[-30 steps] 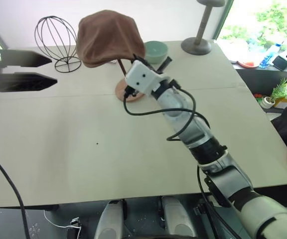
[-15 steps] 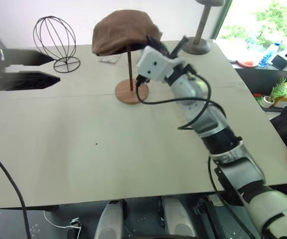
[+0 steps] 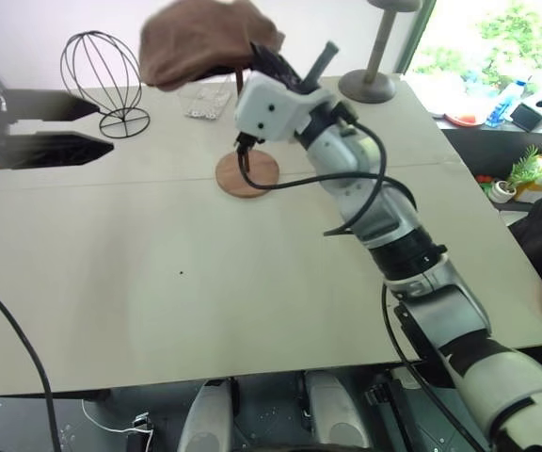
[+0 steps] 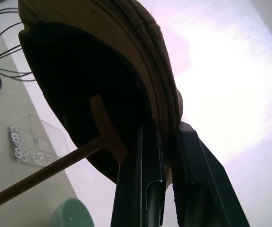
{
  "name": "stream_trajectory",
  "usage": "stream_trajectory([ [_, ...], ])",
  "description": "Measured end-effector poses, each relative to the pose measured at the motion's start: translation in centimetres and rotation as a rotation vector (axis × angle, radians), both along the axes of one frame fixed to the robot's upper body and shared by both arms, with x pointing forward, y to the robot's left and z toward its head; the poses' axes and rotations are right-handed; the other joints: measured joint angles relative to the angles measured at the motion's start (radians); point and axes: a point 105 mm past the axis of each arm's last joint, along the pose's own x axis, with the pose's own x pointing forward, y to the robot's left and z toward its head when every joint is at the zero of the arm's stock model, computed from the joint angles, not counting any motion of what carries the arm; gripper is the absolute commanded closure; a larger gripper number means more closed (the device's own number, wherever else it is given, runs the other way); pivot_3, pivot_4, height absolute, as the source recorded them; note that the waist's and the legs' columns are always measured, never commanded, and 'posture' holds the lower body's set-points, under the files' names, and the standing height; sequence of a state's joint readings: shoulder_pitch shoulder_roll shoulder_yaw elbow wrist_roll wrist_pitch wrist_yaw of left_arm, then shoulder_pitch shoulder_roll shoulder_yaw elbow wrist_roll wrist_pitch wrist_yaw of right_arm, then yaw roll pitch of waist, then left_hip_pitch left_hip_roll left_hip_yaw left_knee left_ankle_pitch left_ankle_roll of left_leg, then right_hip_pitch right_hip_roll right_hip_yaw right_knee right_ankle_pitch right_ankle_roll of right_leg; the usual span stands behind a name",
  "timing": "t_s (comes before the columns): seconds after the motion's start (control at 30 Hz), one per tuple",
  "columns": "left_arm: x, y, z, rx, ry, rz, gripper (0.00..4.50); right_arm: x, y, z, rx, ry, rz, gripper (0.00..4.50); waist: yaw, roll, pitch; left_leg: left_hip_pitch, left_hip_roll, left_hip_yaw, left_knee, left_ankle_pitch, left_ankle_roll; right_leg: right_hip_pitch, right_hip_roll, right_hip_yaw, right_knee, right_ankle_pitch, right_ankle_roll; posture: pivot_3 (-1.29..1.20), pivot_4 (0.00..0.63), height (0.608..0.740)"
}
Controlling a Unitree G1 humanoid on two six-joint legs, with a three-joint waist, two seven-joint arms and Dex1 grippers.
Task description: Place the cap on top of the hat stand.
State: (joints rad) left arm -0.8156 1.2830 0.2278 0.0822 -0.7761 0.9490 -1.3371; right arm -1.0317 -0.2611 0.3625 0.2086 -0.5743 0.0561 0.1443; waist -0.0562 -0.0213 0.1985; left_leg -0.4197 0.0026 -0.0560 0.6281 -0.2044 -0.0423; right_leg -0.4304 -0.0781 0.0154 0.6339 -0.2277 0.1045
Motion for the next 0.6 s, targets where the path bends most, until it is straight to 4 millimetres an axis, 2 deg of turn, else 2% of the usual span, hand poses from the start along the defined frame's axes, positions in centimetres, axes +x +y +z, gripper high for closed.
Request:
stream_trajectory([
  [0.1,0.0,0.0,0.1,0.0,-0.005,0.003,0.0,0.5,-0.3,-1.0,-0.006,0.022,-0.037,4.49,-0.001,0.0,0.0,0.0,0.0,0.0,0.0,0.0,0.0,0.0,0.0,0.0,0.0,0.0,0.0,0.0,0.15,0.74],
  [0.23,-0.1,0.0,0.3,-0.002,-0.014,0.003,0.0,0.0,-0.7,-1.8,-0.006,0.019,-0.051,4.49,-0.001,0.0,0.0,0.0,0.0,0.0,0.0,0.0,0.0,0.0,0.0,0.0,0.0,0.0,0.0,0.0,0.15,0.74],
  [0.33,-0.2,0.2,-0.1,-0.004,-0.002,0.007,0.0,-0.6,-0.8,-4.2,-0.038,0.07,-0.047,4.49,-0.001,-0.001,-0.001,0.001,0.0,0.0,0.0,0.0,0.0,0.001,0.0,0.0,0.0,0.0,-0.001,0.0,0.15,0.74],
  [0.37,-0.2,0.2,-0.1,-0.004,-0.001,0.007,0.0,-0.6,-0.7,-5.3,-0.05,0.106,-0.047,4.11,-0.002,-0.001,-0.001,0.001,0.0,0.0,0.0,0.0,0.0,0.001,0.0,0.0,0.0,0.0,-0.001,0.0,0.15,0.74],
  [0.43,-0.2,0.2,-0.1,-0.003,-0.003,0.006,0.0,-0.5,-0.6,-6.2,-0.068,0.14,-0.048,3.32,-0.004,-0.001,0.0,0.001,0.0,0.0,0.0,0.0,0.0,0.001,0.0,0.0,0.0,0.0,0.0,0.0,0.15,0.74],
  [0.57,-0.2,0.1,0.1,-0.002,-0.009,0.004,0.0,-0.8,-0.4,-5.9,-0.059,0.157,-0.043,1.38,-0.007,-0.001,0.0,0.001,0.0,-0.001,0.0,0.0,0.0,0.001,0.0,0.0,0.0,0.0,0.0,0.0,0.15,0.74],
  [0.6,-0.2,0.1,0.1,-0.002,-0.011,0.003,0.0,-0.8,-0.4,-6.0,-0.055,0.163,-0.042,0.76,-0.008,-0.001,0.0,0.001,0.0,-0.001,0.0,0.0,0.0,0.001,0.0,0.0,0.0,0.0,0.0,0.0,0.15,0.74],
])
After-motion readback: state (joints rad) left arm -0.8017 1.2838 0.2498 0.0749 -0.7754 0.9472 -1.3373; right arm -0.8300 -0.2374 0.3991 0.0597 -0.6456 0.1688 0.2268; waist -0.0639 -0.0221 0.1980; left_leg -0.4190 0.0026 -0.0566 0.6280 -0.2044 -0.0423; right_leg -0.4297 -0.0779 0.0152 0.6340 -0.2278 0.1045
